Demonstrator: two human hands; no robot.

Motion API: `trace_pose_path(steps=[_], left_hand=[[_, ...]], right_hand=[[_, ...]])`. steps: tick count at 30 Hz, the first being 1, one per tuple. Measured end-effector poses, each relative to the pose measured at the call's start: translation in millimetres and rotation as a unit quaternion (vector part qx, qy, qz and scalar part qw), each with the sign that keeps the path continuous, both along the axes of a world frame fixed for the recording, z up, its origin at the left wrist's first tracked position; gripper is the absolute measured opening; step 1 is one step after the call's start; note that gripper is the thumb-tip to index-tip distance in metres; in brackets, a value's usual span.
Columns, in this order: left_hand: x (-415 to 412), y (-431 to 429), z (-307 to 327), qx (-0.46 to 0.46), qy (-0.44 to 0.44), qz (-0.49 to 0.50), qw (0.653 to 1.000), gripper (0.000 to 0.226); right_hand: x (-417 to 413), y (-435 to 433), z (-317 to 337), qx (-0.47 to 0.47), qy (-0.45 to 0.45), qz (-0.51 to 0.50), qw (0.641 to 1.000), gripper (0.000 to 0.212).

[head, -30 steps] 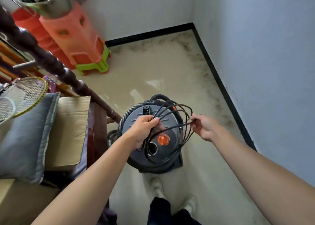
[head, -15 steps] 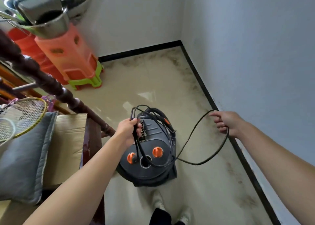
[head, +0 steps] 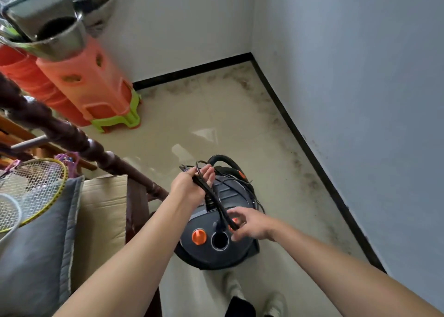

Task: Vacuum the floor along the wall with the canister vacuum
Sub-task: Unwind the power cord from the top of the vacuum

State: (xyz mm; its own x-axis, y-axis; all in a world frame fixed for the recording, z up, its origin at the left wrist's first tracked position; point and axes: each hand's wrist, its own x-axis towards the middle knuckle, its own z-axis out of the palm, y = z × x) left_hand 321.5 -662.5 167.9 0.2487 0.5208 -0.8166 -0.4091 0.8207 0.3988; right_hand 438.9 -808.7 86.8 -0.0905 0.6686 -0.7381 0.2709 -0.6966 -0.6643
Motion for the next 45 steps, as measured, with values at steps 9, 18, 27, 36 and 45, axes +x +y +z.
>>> trace_pose_path(steps=[9,18,27,36,45], left_hand=[[-64.3,43.6,-15.2,0.139,0.273,-0.077,0.949,0.017],[-44.9,85.1,61.4,0.365,0.285,-0.099,0.881,0.029],[31.1,111.5,77.7,0.383,0.282,-0.114,0.872,0.033],[123.6,169.4,36.8,0.320,0.360,-0.056,0.874,0.028],[152.3,211.6,13.1,0.215,0.395,0.060,0.891,0.026]], right_hand=[[45.4,20.1,0.1,0.073,-0.235,-0.113,0.963,0.016],[126.6,63.0,60.0,0.061,-0.385,-0.283,0.876,0.034],[213.9,96.7,92.8,0.120,-0.429,-0.261,0.856,0.029],[319.6,208.7,48.7,0.147,-0.453,-0.028,0.879,0.016],[336.6,350.2,44.2,0.203,-0.391,0.157,0.884,0.017]])
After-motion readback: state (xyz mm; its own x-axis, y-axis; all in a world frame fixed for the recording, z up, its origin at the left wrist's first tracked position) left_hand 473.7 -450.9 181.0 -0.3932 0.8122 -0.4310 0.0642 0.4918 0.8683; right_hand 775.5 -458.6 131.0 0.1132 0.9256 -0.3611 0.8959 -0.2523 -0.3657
